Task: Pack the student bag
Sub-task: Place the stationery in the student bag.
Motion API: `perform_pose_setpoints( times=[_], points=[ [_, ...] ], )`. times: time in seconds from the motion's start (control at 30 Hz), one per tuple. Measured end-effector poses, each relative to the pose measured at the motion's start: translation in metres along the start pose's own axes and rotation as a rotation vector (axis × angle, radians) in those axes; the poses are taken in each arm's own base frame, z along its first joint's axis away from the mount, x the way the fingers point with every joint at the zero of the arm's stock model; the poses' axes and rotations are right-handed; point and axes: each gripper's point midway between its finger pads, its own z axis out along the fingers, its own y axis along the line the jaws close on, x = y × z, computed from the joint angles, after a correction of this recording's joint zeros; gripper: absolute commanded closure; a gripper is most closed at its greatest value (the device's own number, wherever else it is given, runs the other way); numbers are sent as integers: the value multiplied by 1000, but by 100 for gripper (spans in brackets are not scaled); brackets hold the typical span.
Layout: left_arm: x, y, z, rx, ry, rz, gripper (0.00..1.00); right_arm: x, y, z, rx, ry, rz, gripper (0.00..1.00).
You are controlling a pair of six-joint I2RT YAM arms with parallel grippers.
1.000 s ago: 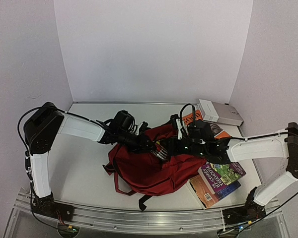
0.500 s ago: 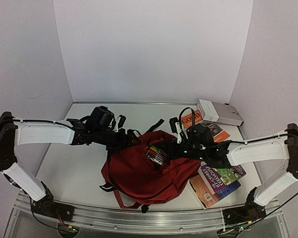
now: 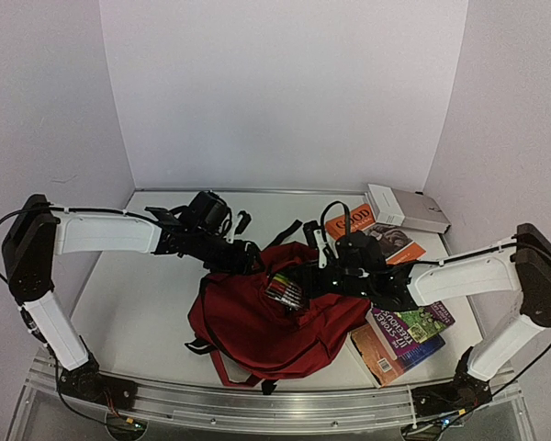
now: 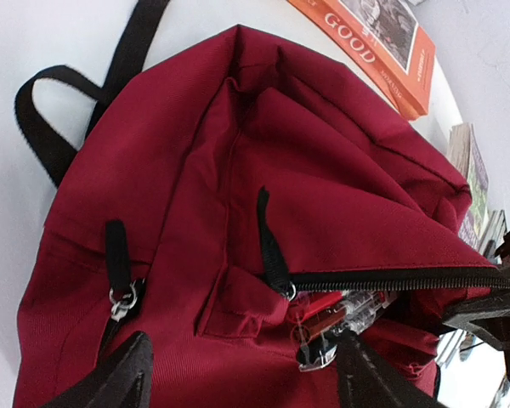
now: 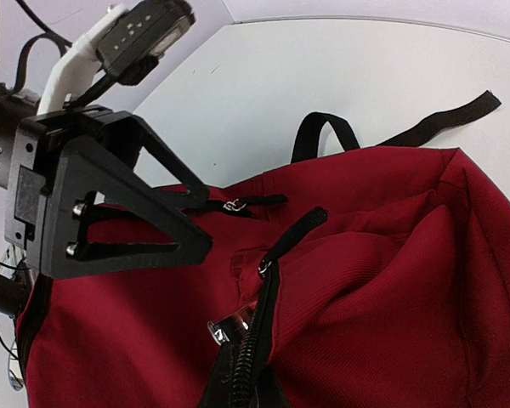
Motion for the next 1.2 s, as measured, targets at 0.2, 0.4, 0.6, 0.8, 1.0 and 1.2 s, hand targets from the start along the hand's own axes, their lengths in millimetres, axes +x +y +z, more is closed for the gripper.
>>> perform_pose_setpoints(
  times=[0.2, 0.4, 0.6, 0.8, 1.0, 1.2],
  points=[
    [-12, -15, 21, 78, 23, 98, 34, -1, -3, 0, 18, -9, 0, 100],
    [-7, -32, 25, 195, 45, 186, 22, -1, -6, 2, 37, -16, 0, 100],
    [-2, -37, 34, 245, 59, 244, 24, -2, -8, 2, 46, -21, 2, 100],
    [3, -32, 50, 241, 78, 273, 35, -4, -11, 1, 64, -30, 20, 100],
    [0, -37, 54, 247, 55, 301, 69, -6, -16, -2, 93, -38, 41, 95],
    [-15, -37, 58, 228, -15, 302, 100, -5, -20, -9, 126, -25, 66, 70]
  ],
)
